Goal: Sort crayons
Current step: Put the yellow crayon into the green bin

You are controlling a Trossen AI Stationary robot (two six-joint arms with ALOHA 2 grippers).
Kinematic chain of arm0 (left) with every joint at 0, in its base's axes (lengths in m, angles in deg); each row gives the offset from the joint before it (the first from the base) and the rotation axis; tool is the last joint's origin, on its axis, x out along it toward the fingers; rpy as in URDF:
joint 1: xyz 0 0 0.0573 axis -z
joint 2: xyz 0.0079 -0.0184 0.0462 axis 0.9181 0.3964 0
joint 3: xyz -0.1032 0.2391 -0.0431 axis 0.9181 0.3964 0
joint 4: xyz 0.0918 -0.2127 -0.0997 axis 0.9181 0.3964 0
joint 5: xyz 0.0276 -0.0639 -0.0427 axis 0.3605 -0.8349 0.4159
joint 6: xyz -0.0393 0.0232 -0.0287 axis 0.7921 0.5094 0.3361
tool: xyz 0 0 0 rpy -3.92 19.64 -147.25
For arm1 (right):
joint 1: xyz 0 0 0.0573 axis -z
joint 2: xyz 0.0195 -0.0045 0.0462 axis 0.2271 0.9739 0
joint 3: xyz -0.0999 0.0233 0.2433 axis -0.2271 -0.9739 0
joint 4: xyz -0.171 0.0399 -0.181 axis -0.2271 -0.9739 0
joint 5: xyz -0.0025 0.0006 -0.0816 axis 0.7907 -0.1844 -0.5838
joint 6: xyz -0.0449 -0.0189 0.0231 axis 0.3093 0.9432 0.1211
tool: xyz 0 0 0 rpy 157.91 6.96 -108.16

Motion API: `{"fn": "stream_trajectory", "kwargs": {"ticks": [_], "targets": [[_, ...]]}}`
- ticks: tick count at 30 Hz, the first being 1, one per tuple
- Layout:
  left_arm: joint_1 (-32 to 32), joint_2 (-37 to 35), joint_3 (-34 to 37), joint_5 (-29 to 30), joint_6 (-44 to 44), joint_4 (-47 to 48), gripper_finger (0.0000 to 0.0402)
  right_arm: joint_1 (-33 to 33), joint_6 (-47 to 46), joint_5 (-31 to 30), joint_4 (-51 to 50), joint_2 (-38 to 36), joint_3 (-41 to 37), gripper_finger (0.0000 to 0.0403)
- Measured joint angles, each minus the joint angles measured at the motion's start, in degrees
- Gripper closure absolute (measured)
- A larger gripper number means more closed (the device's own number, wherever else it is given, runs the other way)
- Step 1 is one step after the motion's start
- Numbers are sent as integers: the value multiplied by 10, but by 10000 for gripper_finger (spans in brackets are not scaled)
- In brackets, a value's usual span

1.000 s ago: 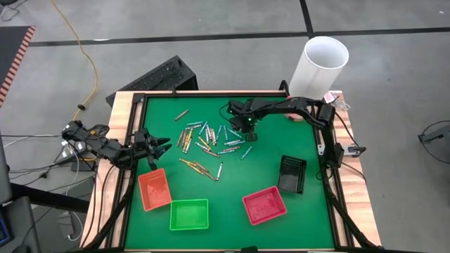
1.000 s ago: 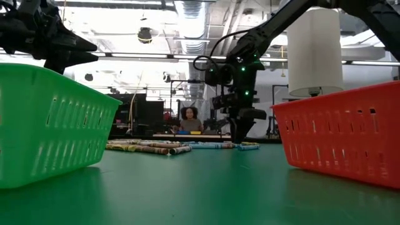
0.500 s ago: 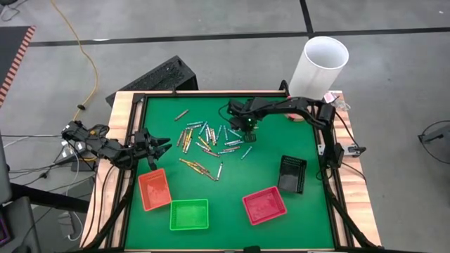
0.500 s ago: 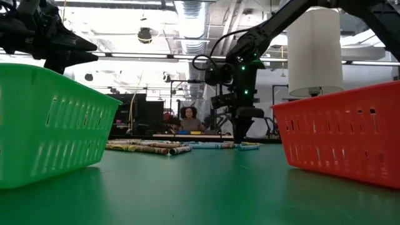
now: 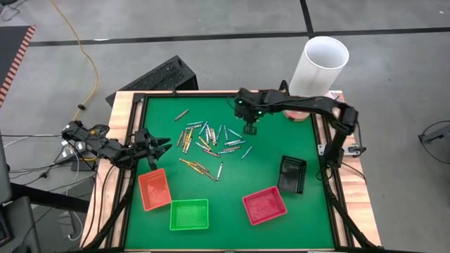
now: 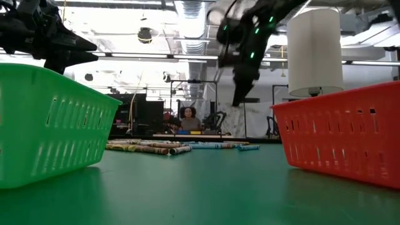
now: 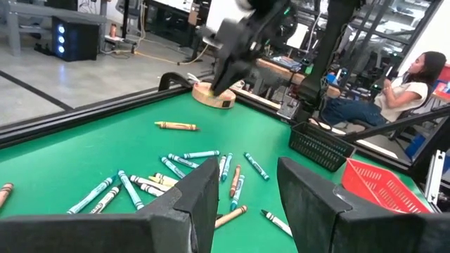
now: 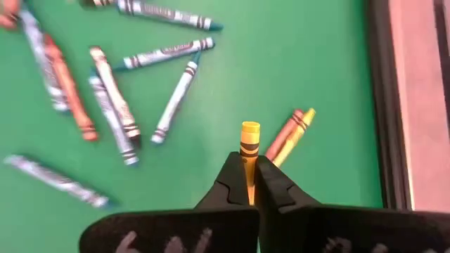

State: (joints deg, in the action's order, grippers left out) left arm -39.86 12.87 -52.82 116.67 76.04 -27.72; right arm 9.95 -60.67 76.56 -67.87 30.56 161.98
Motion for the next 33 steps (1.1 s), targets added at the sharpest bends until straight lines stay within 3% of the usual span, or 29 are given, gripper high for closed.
{"fn": "stream_trajectory", "kwargs": {"ticks": [9,18,28,33], "targets": [[0,0,0,0,-4,0,267,-38,-356,-55,-158,-105,0,402],[0,0,0,0,-53,-1,267,-166,-645,-87,-381,-164,0,403],[0,0,0,1,-17,0,267,-353,-992,-131,-442,-211,-2,403],[0,0,0,1,3,0,267,-425,-1150,-131,-443,-210,-53,403]]}}
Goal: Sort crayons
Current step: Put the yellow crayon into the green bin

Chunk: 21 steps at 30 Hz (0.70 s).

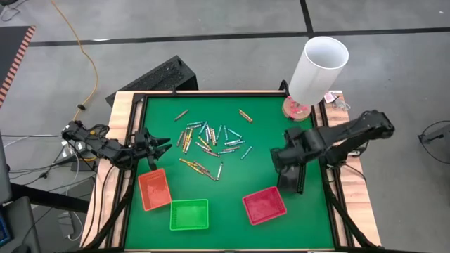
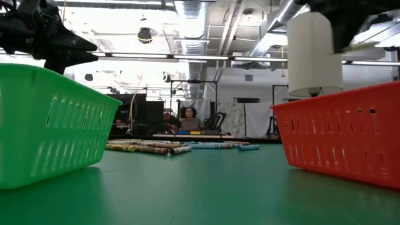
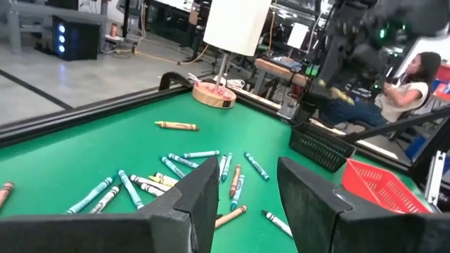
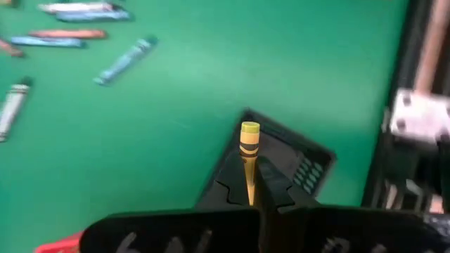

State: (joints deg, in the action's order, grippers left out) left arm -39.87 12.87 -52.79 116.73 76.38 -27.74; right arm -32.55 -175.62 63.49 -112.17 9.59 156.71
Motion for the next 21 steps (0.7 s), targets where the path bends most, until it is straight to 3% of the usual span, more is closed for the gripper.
{"fn": "stream_trajectory", "kwargs": {"ticks": [5,14,21], "targets": [[0,0,0,5,5,-1,267,-45,-105,56,17,-3,-79,403],[0,0,0,19,18,-1,267,-73,-167,59,202,-83,-235,403],[0,0,0,19,18,-1,267,-76,-204,62,255,-129,-311,403]]}}
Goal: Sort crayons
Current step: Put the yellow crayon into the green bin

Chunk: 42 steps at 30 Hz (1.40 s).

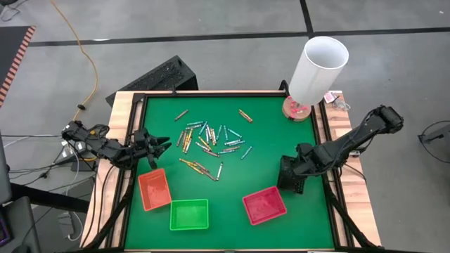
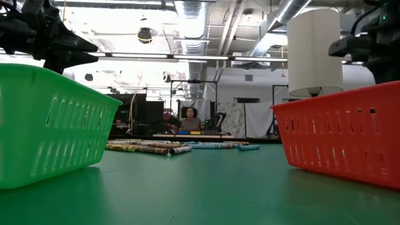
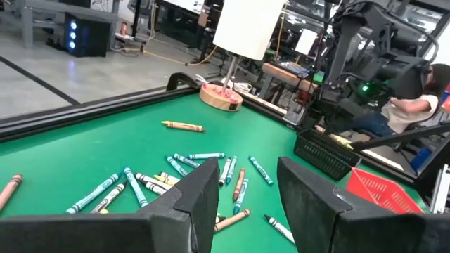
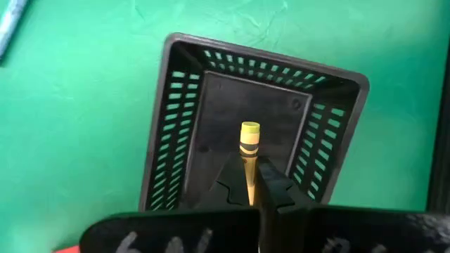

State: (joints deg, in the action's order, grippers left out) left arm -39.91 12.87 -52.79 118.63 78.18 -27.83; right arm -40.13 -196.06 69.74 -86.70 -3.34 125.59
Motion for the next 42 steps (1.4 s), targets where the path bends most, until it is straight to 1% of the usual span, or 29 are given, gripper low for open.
{"fn": "stream_trajectory", "kwargs": {"ticks": [5,9,26,42], "targets": [[0,0,0,0,0,0,267,0,-4,13,41,14,-23,403],[0,0,0,0,-1,0,267,1,-3,16,39,27,-23,403],[0,0,0,0,-1,2,267,5,-16,18,1,27,-23,403],[0,0,0,0,0,19,267,26,9,26,-2,31,-23,403]]}}
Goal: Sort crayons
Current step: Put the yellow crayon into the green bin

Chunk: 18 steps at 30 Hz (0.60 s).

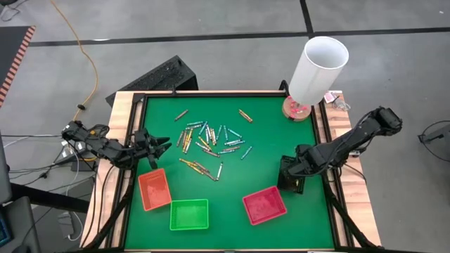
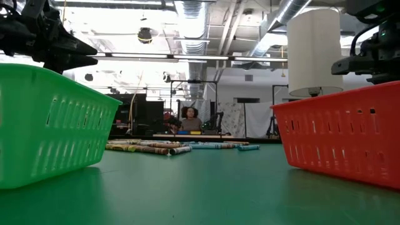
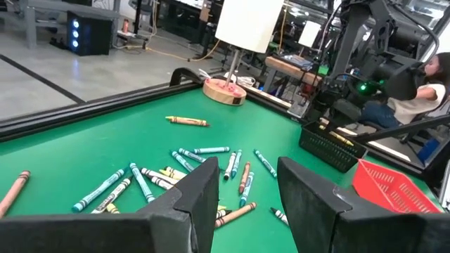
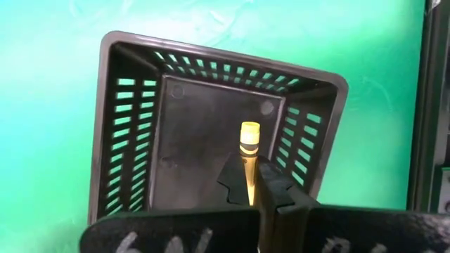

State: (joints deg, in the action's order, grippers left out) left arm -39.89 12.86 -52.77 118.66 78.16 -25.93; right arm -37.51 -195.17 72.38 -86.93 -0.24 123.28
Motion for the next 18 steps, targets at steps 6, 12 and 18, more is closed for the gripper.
{"fn": "stream_trajectory", "kwargs": {"ticks": [6,12,18], "targets": [[0,0,0,0,0,0,267,2,5,0,1,0,0,395],[0,0,0,0,0,0,267,2,11,0,4,0,0,375],[0,0,0,0,0,-1,267,2,11,0,5,0,0,357]]}}
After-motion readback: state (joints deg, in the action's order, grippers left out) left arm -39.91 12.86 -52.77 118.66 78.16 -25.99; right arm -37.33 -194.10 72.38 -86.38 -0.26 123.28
